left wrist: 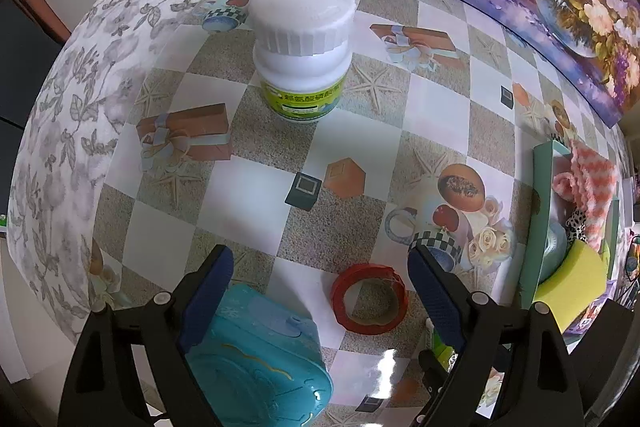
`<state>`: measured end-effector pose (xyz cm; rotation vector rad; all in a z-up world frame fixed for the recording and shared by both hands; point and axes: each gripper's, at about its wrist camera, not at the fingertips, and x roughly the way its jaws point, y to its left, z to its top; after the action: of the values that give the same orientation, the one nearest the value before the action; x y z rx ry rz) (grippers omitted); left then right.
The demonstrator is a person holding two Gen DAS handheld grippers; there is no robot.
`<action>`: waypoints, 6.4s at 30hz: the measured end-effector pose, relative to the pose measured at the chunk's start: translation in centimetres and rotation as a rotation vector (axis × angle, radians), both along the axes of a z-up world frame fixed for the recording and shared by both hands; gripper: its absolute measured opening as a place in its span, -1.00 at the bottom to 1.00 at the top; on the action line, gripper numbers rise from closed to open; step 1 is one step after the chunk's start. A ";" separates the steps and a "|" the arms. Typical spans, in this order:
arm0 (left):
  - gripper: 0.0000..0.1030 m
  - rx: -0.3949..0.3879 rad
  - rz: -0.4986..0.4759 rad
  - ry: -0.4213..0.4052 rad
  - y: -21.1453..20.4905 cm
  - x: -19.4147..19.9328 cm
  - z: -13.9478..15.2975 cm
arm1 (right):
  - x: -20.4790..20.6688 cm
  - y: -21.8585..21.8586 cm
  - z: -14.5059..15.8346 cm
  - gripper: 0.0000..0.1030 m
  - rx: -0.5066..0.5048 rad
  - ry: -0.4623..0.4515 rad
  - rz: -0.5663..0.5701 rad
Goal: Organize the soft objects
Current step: 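Grasp the green tissue box with the right tool, then grasp the red tape roll with the left tool while the right tool holds the tissue box, then carry the tape roll and tissue box into the tray and open both tools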
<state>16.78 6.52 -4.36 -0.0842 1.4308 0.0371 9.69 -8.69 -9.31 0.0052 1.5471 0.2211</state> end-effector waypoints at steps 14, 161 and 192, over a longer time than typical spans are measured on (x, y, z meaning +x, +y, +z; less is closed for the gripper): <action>0.73 -0.012 -0.008 -0.009 -0.2 0.0 0.2 | 0.3 -0.4 2.7 -0.02 0.021 -0.064 -0.040; 0.13 -0.283 -0.386 -0.134 -28.1 0.1 0.8 | -0.3 -29.1 4.2 -0.01 0.101 -0.209 -0.727; 0.47 -0.148 -0.260 -0.124 -24.3 1.5 1.6 | 0.2 -27.4 5.4 0.46 0.020 -0.187 -0.665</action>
<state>18.31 -17.75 -2.75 -0.0208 1.3090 -0.2834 9.87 -36.11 -3.94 0.4937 1.2806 -0.2834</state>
